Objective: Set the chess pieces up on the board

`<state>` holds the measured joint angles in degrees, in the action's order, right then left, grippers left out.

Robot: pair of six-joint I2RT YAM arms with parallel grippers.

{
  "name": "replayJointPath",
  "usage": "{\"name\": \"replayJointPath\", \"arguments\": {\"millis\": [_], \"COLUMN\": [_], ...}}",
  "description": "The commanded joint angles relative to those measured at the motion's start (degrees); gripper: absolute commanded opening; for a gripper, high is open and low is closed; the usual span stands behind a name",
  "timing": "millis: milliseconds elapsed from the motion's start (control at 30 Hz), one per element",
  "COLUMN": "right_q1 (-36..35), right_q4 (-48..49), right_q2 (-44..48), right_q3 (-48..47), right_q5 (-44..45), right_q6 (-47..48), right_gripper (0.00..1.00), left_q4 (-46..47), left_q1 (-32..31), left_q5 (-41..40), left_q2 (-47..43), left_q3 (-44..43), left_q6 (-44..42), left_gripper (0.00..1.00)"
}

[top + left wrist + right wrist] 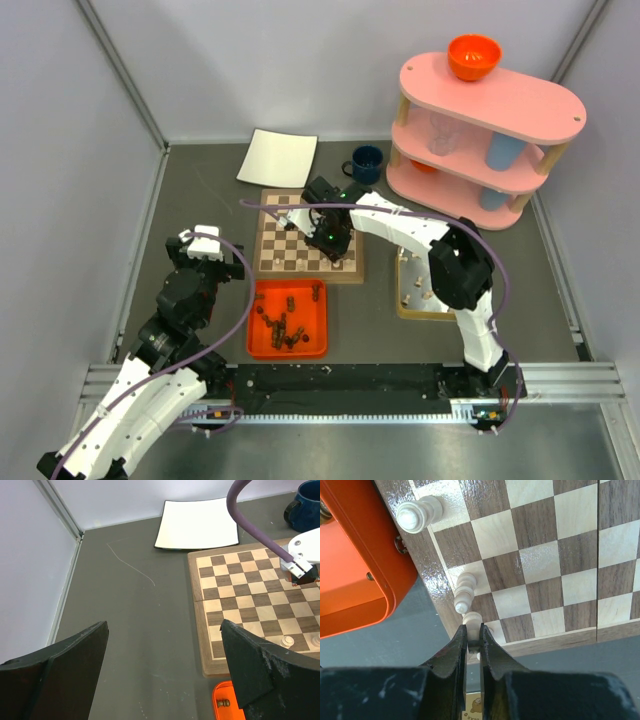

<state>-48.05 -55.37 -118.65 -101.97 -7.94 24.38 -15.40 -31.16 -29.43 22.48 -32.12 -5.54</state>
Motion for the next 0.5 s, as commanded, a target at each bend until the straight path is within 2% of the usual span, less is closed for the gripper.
{"name": "replayJointPath", "arguments": {"millis": [0,467], "right_q1": [-0.6,-0.5], "right_q4": [1.1,1.3], "right_q2": [-0.5,-1.8], "right_q3": [-0.1,-0.1], "right_q5": [0.3,0.8], "right_q6": [-0.7,-0.8], "right_gripper": [0.08,0.1], "left_q4": [3.2,3.2], "left_q1": [0.3,0.3], "left_q5": [-0.1,0.2], "left_q2": [-0.5,-0.6], "left_q3": [0.5,0.4], "left_q6": [-0.3,-0.3], "left_gripper": [0.99,0.99]}}
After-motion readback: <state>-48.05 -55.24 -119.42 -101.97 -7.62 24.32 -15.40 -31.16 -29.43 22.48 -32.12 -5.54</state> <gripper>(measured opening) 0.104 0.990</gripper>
